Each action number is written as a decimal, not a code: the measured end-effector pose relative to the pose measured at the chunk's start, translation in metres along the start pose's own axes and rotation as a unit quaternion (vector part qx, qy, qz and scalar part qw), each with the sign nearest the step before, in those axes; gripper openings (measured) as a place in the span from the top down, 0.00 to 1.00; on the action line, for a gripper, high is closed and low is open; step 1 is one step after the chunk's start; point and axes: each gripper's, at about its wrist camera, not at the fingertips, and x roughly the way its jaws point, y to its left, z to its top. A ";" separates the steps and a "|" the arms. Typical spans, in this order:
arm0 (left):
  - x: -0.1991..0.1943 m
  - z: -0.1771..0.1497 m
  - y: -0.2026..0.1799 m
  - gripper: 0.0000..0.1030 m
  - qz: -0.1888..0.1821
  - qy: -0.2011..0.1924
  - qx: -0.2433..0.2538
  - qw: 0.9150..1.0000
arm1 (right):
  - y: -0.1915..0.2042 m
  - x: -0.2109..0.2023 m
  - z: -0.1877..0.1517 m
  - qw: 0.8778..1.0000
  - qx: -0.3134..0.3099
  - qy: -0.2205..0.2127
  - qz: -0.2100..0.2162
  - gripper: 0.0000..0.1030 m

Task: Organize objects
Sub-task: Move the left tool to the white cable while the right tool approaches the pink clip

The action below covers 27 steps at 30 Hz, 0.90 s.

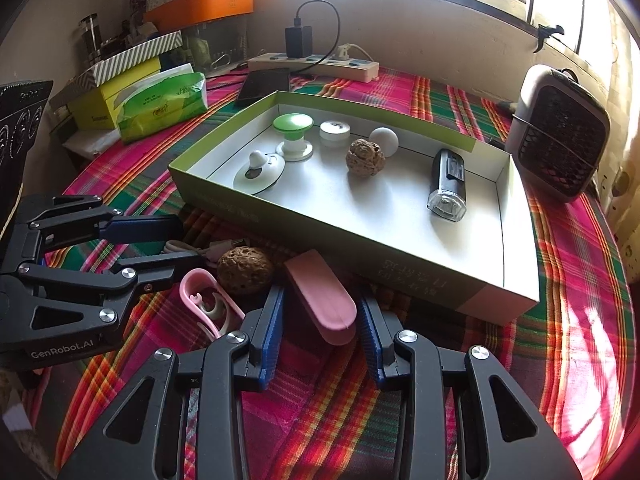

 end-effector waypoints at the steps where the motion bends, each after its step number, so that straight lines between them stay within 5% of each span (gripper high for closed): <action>1: 0.000 0.000 0.001 0.69 0.000 -0.001 -0.003 1.000 | -0.001 0.000 0.000 1.000 0.003 -0.001 -0.002 0.70; 3: 0.000 0.000 0.002 0.77 0.008 -0.002 -0.006 1.000 | -0.003 -0.001 0.000 1.000 0.007 -0.001 -0.001 0.74; 9: -0.001 -0.002 0.006 0.77 0.006 -0.005 -0.023 1.000 | -0.002 -0.003 -0.001 1.000 0.009 -0.006 -0.009 0.82; 27: -0.018 -0.023 0.007 0.87 0.001 -0.006 -0.059 0.998 | -0.010 -0.016 -0.018 0.999 0.051 -0.004 -0.014 0.82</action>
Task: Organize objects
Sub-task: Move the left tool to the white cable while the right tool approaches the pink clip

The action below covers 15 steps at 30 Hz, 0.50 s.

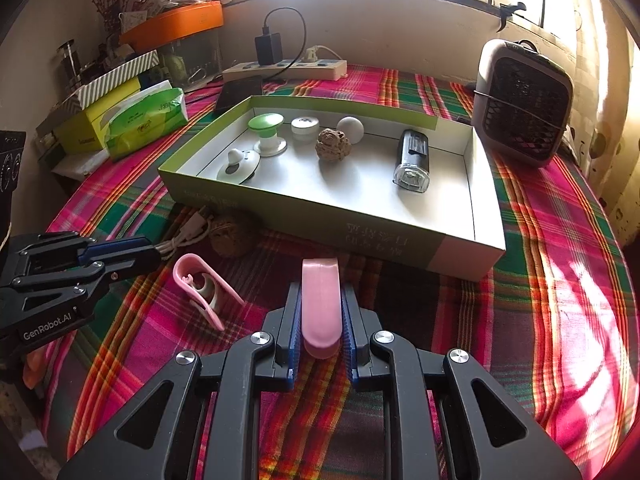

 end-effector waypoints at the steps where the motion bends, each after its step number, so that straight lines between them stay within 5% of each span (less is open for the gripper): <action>1: -0.001 -0.001 -0.001 0.87 0.001 0.001 0.003 1.000 | 0.000 -0.001 -0.001 1.000 0.001 0.000 -0.002 0.82; 5: -0.001 -0.002 -0.005 0.87 0.006 0.006 0.013 1.000 | 0.001 -0.003 -0.005 1.000 -0.001 0.001 -0.009 0.82; 9: 0.001 0.004 -0.002 0.71 0.012 0.004 0.007 1.000 | 0.002 -0.004 -0.005 1.000 -0.001 0.001 -0.014 0.82; 15: 0.012 0.015 -0.006 0.69 0.020 0.009 0.017 1.000 | 0.003 -0.003 -0.005 1.000 0.003 0.003 -0.016 0.82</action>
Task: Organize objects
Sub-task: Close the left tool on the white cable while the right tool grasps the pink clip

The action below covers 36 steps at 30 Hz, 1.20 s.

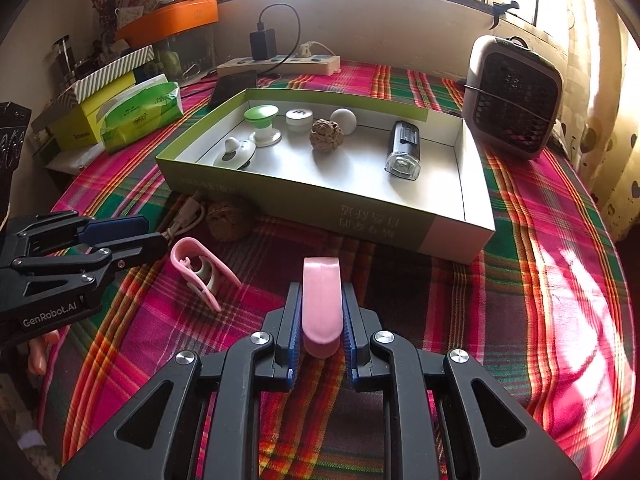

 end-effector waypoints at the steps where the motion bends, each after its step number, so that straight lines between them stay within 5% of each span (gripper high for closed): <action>1: 0.002 0.001 -0.001 0.69 0.004 -0.002 0.003 1.000 | 0.000 0.000 0.000 1.000 0.001 0.000 -0.001 0.82; 13: 0.007 0.007 -0.008 0.71 0.029 0.000 0.019 0.999 | 0.001 0.003 0.003 1.000 0.003 0.001 -0.001 0.82; 23: 0.008 0.008 -0.004 0.86 0.036 -0.001 0.015 0.999 | 0.002 0.003 0.004 1.000 0.003 0.001 -0.002 0.82; 36: 0.006 0.007 -0.004 0.86 0.030 -0.002 0.014 0.999 | 0.004 0.003 0.004 1.000 0.001 0.000 0.000 0.82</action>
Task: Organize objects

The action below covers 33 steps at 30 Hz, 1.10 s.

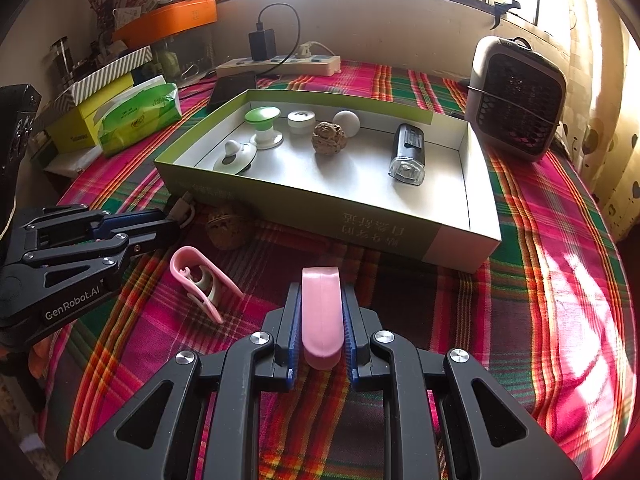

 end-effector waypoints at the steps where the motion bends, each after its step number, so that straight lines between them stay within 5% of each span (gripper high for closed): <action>1: -0.001 0.000 0.000 0.86 -0.001 -0.001 -0.001 1.000 | 0.000 0.000 0.000 1.000 0.001 -0.001 0.000 0.82; 33: -0.021 0.040 -0.013 0.86 -0.035 -0.036 -0.004 0.999 | -0.016 -0.018 0.029 0.999 0.026 -0.032 0.008 0.82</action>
